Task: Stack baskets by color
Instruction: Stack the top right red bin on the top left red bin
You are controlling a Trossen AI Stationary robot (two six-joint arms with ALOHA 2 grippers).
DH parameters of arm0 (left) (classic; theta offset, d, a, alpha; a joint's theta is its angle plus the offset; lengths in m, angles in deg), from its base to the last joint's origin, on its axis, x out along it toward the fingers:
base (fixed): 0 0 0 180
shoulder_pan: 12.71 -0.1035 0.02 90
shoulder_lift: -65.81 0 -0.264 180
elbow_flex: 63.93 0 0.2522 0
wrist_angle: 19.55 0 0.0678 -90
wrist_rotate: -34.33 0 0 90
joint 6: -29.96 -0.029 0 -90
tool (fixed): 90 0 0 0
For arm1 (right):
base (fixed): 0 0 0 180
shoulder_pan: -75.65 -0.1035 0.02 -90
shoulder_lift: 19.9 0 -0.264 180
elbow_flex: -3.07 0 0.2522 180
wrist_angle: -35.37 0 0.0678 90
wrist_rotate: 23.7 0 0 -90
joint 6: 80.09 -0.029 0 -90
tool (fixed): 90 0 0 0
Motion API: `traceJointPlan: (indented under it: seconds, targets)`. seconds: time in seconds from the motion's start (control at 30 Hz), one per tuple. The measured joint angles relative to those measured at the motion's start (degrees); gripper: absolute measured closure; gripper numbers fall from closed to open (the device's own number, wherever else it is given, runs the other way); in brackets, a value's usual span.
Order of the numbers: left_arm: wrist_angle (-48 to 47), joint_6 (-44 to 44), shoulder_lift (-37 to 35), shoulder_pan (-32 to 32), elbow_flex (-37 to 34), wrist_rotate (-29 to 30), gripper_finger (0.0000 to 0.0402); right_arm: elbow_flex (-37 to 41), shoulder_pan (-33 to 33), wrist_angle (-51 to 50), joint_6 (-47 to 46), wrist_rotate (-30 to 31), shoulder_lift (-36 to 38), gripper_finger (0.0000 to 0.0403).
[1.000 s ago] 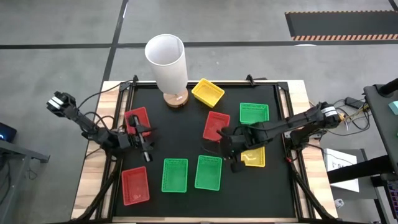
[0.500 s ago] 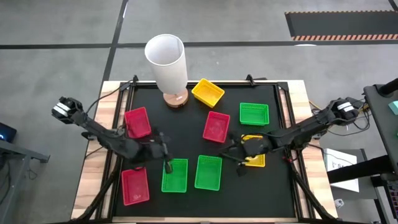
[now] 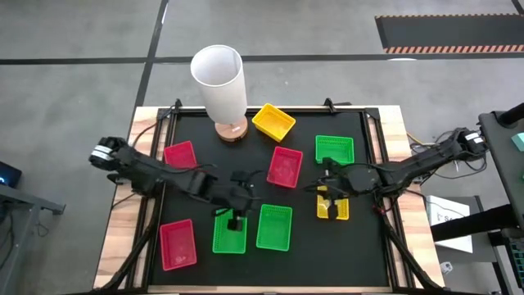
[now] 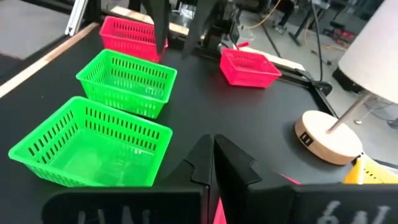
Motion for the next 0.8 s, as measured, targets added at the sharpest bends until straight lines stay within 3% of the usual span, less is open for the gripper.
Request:
traceJointPlan:
  seconds: [0.13,0.4,0.53,0.8]
  targets:
    - [-6.45,-1.56,5.12,-2.41,5.47,-0.76,0.0282,2.38,-0.09,0.04,-0.63,0.02,4.68,0.0394]
    - [-4.51,-7.97,11.84,-7.02,8.69,-1.01,0.0281,5.17,-0.64,-0.01,-2.45,-0.07,10.50,0.0394]
    - [-4.08,-9.67,13.86,-9.74,9.18,-5.84,0.0276,5.76,-0.66,-0.20,-2.46,-0.59,10.90,0.0394]
    - [4.85,-16.53,17.07,-12.84,9.04,-6.96,0.0208,5.91,-0.66,-0.08,-2.43,-0.62,10.48,0.0394]
